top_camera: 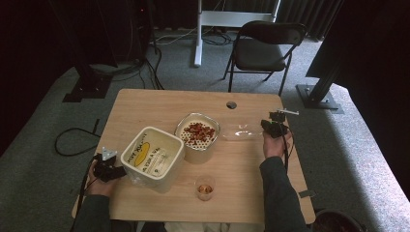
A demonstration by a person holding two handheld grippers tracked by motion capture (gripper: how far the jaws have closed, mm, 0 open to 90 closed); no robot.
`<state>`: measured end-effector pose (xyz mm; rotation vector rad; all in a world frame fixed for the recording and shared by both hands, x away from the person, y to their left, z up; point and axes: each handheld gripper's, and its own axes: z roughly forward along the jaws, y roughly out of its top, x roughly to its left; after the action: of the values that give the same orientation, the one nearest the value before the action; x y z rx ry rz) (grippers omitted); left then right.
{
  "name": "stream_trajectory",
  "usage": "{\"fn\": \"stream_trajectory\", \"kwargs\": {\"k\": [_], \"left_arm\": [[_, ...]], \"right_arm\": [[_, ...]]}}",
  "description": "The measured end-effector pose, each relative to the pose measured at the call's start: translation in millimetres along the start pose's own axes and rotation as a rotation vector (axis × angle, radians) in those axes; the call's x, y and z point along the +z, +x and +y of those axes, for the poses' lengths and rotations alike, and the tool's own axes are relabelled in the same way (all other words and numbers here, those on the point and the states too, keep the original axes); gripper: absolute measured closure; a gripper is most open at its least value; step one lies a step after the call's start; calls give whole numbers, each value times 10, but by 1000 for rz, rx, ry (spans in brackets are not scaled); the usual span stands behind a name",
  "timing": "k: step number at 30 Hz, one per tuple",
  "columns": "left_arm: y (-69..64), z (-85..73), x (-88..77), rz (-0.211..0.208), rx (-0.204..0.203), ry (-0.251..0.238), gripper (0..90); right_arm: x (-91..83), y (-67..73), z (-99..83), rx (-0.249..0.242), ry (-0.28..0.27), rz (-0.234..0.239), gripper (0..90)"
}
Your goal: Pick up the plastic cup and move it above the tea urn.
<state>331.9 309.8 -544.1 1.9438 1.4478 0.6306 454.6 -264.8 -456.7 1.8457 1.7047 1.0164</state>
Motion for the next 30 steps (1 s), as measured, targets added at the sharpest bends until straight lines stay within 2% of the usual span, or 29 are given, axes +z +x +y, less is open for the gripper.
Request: {"fn": "stream_trajectory", "kwargs": {"k": [7, 16, 18, 19, 23, 24, 30], "left_arm": [[0, 0, 0, 0, 0, 0, 265], [0, 0, 0, 0, 0, 0, 265], [0, 0, 0, 0, 0, 0, 265], [0, 0, 0, 0, 0, 0, 265], [0, 0, 0, 0, 0, 0, 265], [0, 0, 0, 1, 0, 0, 265], [0, 0, 0, 0, -1, 0, 265]], "right_arm": [[-112, 95, 174, 21, -61, 37, 883], [-291, 115, 383, 47, -110, 78, 883], [-360, 124, 440, 68, -123, 124, 883], [-360, 124, 440, 68, -123, 124, 883], [-422, 178, 473, 57, -133, 148, 883], [-478, 277, 502, 28, -134, 175, 883], [-584, 485, 571, -26, -144, 227, 883]]}}
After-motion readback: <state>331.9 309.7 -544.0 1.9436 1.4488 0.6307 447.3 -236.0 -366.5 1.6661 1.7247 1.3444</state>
